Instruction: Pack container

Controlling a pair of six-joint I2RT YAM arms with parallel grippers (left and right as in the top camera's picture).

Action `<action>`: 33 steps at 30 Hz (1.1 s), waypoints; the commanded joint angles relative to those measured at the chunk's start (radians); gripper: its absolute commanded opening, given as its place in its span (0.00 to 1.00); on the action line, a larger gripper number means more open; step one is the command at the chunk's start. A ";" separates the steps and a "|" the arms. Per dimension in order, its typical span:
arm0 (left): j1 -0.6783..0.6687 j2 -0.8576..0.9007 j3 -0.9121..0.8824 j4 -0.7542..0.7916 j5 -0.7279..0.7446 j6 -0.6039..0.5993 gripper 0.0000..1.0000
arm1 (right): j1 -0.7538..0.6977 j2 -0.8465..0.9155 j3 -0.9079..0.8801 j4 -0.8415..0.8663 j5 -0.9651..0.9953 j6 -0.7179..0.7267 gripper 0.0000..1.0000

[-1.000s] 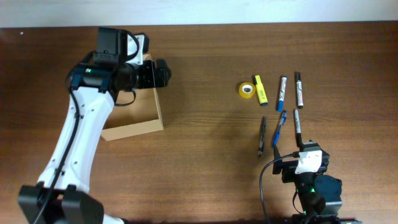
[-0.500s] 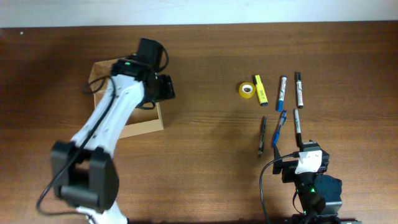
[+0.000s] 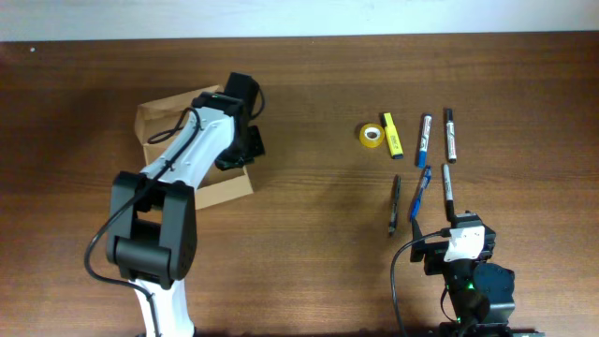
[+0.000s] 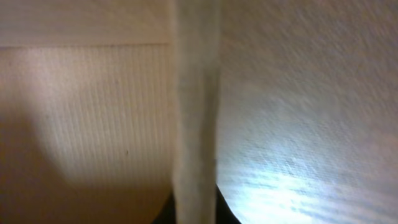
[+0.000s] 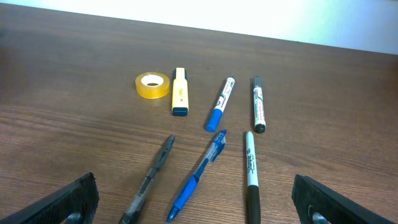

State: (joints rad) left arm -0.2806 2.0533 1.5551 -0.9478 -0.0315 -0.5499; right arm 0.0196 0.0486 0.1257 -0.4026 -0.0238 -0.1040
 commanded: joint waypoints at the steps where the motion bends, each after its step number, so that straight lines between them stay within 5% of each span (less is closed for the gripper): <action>1: -0.082 -0.006 0.063 -0.064 0.070 -0.017 0.01 | -0.009 -0.008 -0.008 0.003 -0.001 0.008 0.99; 9: -0.320 -0.006 0.276 -0.222 -0.041 -0.105 0.01 | -0.009 -0.008 -0.008 0.003 -0.001 0.008 0.99; 16: -0.479 -0.005 0.346 -0.192 -0.127 -0.285 0.02 | -0.009 -0.008 -0.008 0.003 -0.001 0.008 0.99; 25: -0.493 0.094 0.346 -0.054 -0.153 -0.398 0.02 | -0.009 -0.008 -0.008 0.003 -0.001 0.008 0.99; 33: -0.476 0.212 0.346 -0.063 -0.092 -0.339 0.02 | -0.009 -0.008 -0.008 0.003 -0.001 0.008 0.99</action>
State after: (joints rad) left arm -0.7662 2.2372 1.8954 -1.0061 -0.1333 -0.9157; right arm 0.0196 0.0486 0.1257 -0.4026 -0.0238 -0.1047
